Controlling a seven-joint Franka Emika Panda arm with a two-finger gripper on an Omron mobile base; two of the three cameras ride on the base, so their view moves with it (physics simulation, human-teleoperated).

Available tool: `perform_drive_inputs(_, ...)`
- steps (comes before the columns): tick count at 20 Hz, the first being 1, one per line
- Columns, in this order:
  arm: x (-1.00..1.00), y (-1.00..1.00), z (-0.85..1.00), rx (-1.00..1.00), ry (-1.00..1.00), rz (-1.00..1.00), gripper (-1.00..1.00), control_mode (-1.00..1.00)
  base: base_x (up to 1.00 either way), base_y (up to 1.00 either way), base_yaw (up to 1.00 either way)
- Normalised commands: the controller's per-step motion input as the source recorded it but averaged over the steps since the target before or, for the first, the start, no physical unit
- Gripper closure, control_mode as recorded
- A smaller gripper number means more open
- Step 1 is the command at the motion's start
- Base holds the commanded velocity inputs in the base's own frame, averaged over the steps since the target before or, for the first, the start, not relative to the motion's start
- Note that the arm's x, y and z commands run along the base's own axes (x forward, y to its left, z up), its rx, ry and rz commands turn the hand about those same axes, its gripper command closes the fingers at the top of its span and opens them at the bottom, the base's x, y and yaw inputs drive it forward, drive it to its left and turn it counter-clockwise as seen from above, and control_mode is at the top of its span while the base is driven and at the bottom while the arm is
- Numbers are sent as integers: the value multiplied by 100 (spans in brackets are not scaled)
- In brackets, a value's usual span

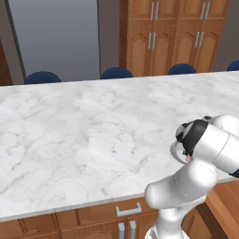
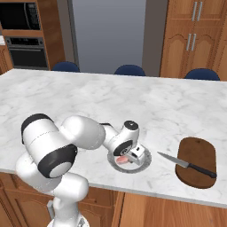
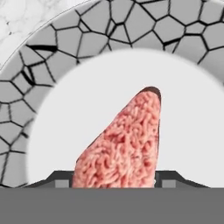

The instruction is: Pick up the knife from the drawer and place it on the cutting board. Then place the meat from the plate to the cutting board.

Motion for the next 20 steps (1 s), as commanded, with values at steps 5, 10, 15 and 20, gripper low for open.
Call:
perform_drive_inputs(5,0,0,-1,0,0,0,100,-100,0,0,0)
perform_drive_inputs(10,-19,-1,25,0,-6,-1,100,-100,0,0,0)
perform_drive_inputs(15,-33,-19,55,0,-8,-8,100,-100,0,0,0)
perform_drive_inputs(20,-11,-36,50,0,-5,-11,100,-100,0,0,0)
